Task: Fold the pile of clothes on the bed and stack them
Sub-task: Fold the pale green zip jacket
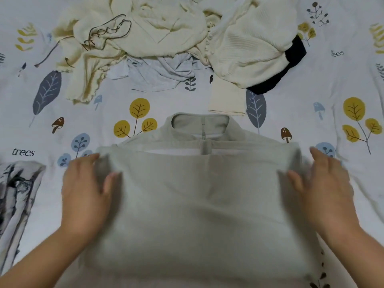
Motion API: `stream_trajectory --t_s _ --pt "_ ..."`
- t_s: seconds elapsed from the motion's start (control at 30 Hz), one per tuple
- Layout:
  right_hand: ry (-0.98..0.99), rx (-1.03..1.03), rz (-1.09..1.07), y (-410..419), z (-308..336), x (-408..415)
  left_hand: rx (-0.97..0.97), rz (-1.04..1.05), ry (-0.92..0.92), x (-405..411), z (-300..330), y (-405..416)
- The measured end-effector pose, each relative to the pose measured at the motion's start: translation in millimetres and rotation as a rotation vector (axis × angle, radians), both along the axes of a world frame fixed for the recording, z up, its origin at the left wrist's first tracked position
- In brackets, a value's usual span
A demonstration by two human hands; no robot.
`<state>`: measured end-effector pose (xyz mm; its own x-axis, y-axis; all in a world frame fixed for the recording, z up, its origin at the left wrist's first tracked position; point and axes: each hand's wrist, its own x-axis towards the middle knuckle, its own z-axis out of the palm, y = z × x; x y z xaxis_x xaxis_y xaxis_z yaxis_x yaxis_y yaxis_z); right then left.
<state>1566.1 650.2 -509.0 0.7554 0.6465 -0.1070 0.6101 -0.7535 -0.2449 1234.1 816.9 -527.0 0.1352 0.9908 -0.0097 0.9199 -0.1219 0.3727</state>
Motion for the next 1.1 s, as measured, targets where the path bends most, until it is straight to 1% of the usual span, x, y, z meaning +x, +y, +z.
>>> stream_trajectory --t_s 0.03,0.1,0.17,0.2,0.23,0.27,0.33,0.37,0.43,0.47,0.5,0.53,0.63,0.67,0.7,0.77,0.8,0.83,0.87,0.9,0.93,0.97,1.0,1.1 --pt "-0.031 -0.012 0.064 14 -3 5 0.032 -0.106 0.042 7 -1 10" --pt "-0.063 -0.122 0.160 37 -10 11 0.035 -0.243 0.149 21 -6 29" --pt "-0.076 -0.290 0.235 51 -20 18 -0.075 -0.290 0.292 29 -12 44" --pt "-0.071 -0.342 0.267 54 -24 20 -0.140 -0.295 0.344 30 -14 50" --pt "-0.070 -0.331 0.288 55 -27 23 -0.163 -0.314 0.365 29 -15 55" --pt "-0.081 -0.272 0.304 55 -29 26 -0.147 -0.356 0.357 28 -15 59" --pt "-0.158 -0.122 0.324 52 -31 30 -0.008 -0.455 0.267 23 -14 66" --pt "-0.201 -0.059 0.323 51 -30 33 0.085 -0.459 0.224 21 -11 69" --pt "-0.256 0.073 0.287 57 -26 39 0.257 -0.379 0.170 21 -5 78" --pt "-0.251 0.103 0.253 64 -25 43 0.301 -0.318 0.158 24 -4 83" --pt "-0.237 0.105 0.224 72 -25 45 0.306 -0.260 0.167 29 -5 86" --pt "-0.221 0.085 0.206 82 -26 45 0.275 -0.212 0.190 35 -9 89" --pt "-0.139 -0.038 0.109 105 -28 29 0.082 -0.076 0.239 60 -18 83" --pt "-0.097 -0.052 0.072 107 -27 20 0.058 -0.054 0.222 67 -19 75" --pt "-0.070 -0.039 0.062 106 -26 8 0.076 -0.077 0.196 73 -18 65" --pt "-0.069 0.036 0.141 93 -25 -25 0.160 -0.244 0.164 84 -21 34" --pt "-0.088 0.065 0.224 82 -27 -42 0.172 -0.366 0.170 87 -24 17" --pt "-0.098 0.046 0.314 70 -28 -60 0.153 -0.495 0.208 86 -29 2" --pt "-0.098 -0.037 0.396 59 -31 -72 0.109 -0.599 0.269 80 -34 -9" --pt "-0.066 -0.184 0.465 49 -36 -78 0.028 -0.647 0.339 72 -38 -14" --pt "-0.042 -0.293 0.507 39 -43 -76 -0.045 -0.651 0.391 62 -42 -12" --pt "-0.020 -0.382 0.522 30 -50 -68 -0.097 -0.620 0.419 52 -44 -7" --pt "-0.041 -0.438 0.527 23 -56 -57 -0.114 -0.568 0.423 43 -46 0" --pt "-0.080 -0.461 0.437 11 -51 -36 -0.177 -0.293 0.459 24 -42 16"
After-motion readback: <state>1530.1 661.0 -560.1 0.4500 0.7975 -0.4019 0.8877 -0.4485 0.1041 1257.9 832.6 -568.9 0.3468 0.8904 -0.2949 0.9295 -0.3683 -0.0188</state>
